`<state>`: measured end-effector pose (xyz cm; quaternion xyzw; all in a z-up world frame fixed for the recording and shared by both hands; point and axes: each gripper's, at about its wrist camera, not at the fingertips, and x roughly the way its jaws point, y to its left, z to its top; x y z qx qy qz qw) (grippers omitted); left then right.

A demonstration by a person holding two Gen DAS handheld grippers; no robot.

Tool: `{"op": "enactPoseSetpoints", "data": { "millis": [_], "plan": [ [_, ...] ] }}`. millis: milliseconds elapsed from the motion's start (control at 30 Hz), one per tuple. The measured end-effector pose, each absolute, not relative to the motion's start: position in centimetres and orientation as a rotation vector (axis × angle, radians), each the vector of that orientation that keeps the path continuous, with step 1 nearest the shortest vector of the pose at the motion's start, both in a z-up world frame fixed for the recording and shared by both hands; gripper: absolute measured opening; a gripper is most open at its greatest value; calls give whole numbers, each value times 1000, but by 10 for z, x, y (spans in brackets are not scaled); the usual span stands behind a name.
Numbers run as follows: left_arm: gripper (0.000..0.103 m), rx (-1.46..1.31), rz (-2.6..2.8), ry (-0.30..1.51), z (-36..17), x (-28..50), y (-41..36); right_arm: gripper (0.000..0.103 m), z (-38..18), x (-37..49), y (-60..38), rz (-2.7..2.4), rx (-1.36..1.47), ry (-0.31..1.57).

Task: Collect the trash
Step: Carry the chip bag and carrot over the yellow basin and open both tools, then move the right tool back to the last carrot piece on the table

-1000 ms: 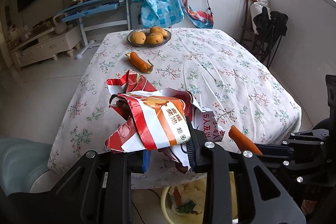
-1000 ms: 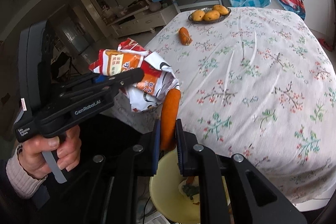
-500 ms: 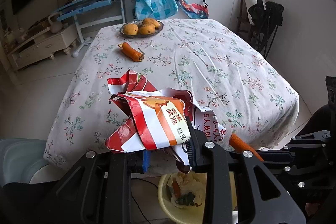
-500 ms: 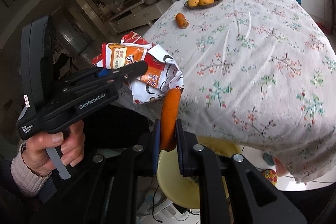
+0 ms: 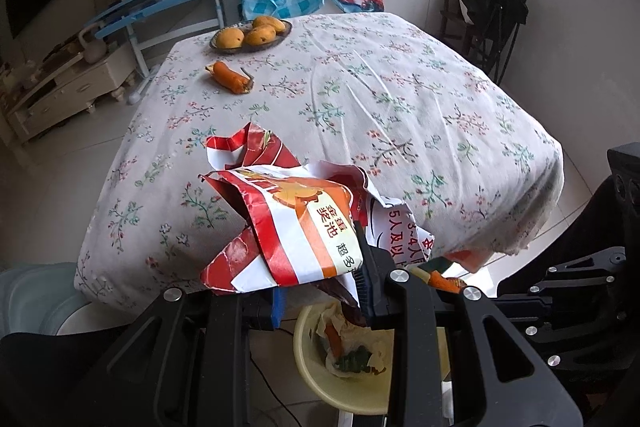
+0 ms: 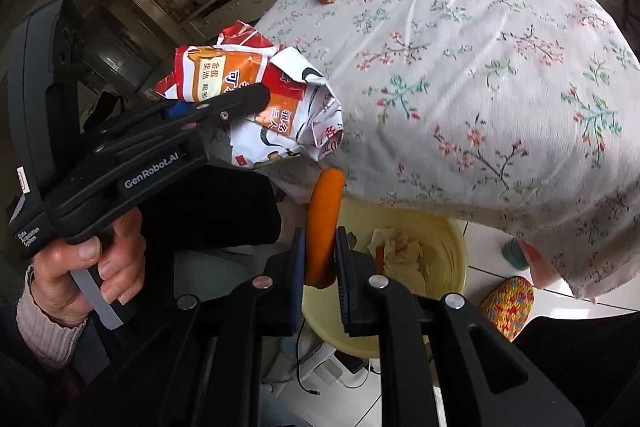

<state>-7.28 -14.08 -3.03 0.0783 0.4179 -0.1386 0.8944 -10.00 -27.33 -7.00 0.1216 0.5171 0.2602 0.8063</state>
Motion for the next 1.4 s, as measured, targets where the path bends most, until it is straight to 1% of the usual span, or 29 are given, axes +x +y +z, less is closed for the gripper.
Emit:
{"op": "enactPoseSetpoints", "data": {
  "millis": [600,700,767,833,867,933,1000,1067,1200,1400],
  "plan": [
    [27,228,-330,956,-51,-91,-156,17,-81,-107,-270,533,245,1169],
    [27,242,-340,985,-58,-92,-160,17,-87,-107,-268,534,237,1205],
    [28,247,-347,1015,-63,-92,-161,20,-89,-108,-265,527,220,1220],
    [28,252,-347,1053,-70,-90,-162,41,-89,-108,-266,514,208,1218],
    [28,251,-347,1069,-72,-89,-162,44,-88,-108,-266,512,209,1215],
    [29,250,-343,1079,-74,-89,-162,45,-87,-108,-268,512,219,1209],
    [35,247,-340,1075,-74,-89,-161,45,-87,-108,-270,509,224,1205],
    [43,242,-330,1070,-72,-89,-159,47,-87,-108,-271,506,227,1200],
    [49,230,-315,1057,-68,-87,-156,52,-85,-109,-270,501,229,1185],
    [67,210,-286,1009,-58,-87,-152,55,-82,-110,-270,495,219,1148]
  ]
}}
